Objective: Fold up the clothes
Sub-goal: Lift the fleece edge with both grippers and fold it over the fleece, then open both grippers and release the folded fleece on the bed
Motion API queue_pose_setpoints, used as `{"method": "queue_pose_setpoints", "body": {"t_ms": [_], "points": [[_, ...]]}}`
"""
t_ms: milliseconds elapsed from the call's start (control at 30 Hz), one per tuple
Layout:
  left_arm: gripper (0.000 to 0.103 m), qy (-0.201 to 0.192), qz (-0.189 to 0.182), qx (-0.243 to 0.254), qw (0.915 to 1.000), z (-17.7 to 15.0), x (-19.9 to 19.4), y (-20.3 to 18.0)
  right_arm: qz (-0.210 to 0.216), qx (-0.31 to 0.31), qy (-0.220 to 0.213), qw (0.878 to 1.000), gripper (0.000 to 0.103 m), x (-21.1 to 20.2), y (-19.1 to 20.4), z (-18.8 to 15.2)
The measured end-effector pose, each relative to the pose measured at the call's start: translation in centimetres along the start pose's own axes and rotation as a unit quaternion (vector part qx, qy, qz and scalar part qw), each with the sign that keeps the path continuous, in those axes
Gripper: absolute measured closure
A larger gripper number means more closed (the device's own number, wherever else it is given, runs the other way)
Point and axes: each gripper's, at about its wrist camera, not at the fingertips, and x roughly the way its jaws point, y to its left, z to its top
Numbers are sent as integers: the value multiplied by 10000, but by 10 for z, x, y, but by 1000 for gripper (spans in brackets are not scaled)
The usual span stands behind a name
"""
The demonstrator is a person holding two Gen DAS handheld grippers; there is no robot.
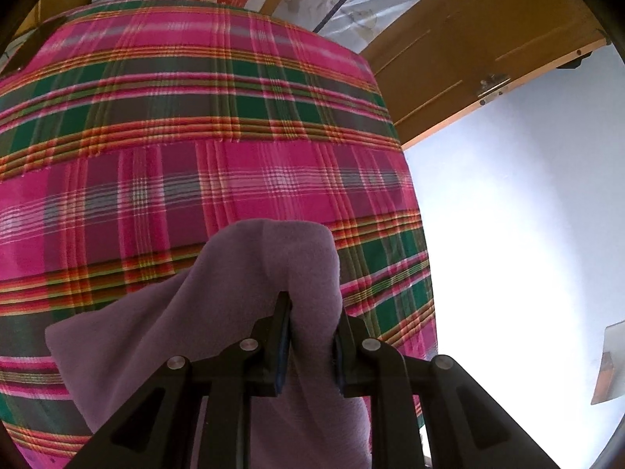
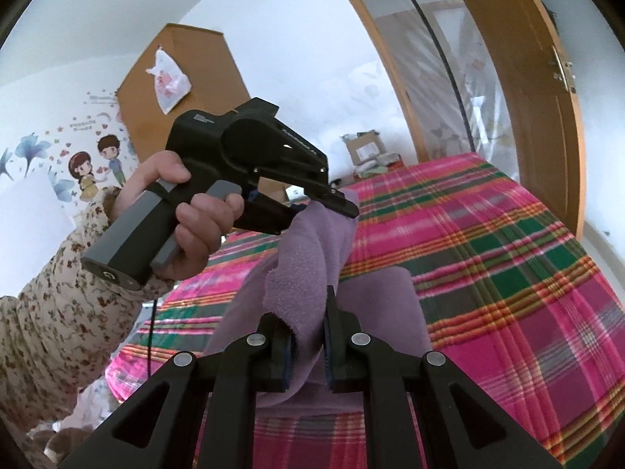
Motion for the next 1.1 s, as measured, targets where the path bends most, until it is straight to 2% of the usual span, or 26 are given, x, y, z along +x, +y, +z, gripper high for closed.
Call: {"method": "queue_pose_setpoints", "body": {"t_ms": [367,600,800,1100], "points": [[83,257,12,-98,9996,12,31,4,-278,307,213,9989,91,11,-27,-9],[73,306,-280,-216,9989,16,39,10,-387,434,349,9977,89,16,-37,-16],[72,225,-803,-212,9963,11,23,19,-476,597,490,9959,87,20,-47,-21],[72,-305,-936,-187,9950,-4,-23,44,-607,797,626,9930,85,24,-55,-25]]}}
